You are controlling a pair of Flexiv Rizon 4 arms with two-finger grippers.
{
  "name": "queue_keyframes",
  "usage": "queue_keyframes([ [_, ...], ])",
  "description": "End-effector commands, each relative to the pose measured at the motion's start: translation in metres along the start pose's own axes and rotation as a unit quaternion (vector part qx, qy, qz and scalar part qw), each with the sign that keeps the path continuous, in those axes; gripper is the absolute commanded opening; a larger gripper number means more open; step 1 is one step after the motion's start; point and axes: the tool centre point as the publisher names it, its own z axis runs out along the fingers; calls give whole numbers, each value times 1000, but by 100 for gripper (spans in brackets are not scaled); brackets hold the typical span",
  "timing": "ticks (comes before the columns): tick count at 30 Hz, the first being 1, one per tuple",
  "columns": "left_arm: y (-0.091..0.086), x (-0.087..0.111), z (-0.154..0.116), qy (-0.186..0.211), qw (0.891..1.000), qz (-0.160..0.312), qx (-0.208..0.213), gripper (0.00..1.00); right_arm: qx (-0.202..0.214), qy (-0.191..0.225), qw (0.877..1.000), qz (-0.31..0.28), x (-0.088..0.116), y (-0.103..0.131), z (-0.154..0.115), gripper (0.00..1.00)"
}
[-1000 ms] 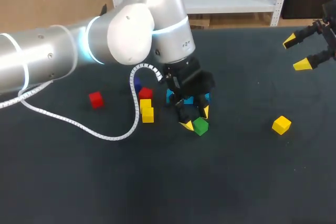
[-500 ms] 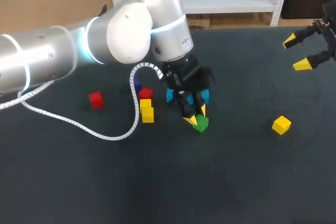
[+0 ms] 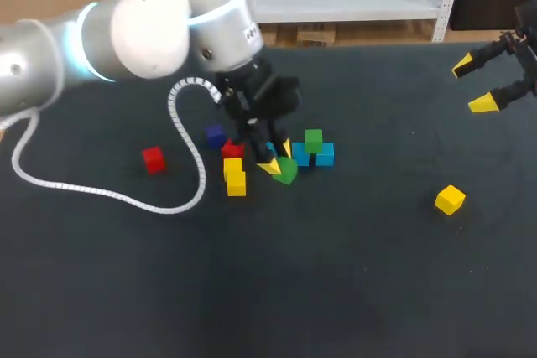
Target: Place the blue cubes, place green cubes on the blue cubes, place the yellow cubes on the green cubes, then place the red cubes on the yellow cubes, and place purple cube on the red cubes.
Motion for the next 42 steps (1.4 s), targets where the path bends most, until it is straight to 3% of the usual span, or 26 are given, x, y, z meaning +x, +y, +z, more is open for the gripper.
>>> queue_keyframes([
  [1,-12,5,-15,-3,998,-33,-48,0,0,0,1000,0,0,0,0,100],
  [6,-5,13,-27,-22,989,-111,-95,0,0,0,1000,0,0,0,0,100],
  [18,21,17,-25,-11,973,-158,-170,0,0,0,1000,0,0,0,0,100],
  [27,43,15,-21,0,976,-149,-160,0,0,0,1000,0,0,0,0,100],
  [42,64,20,-10,-13,981,-133,-142,0,0,0,1000,0,0,0,0,100],
])
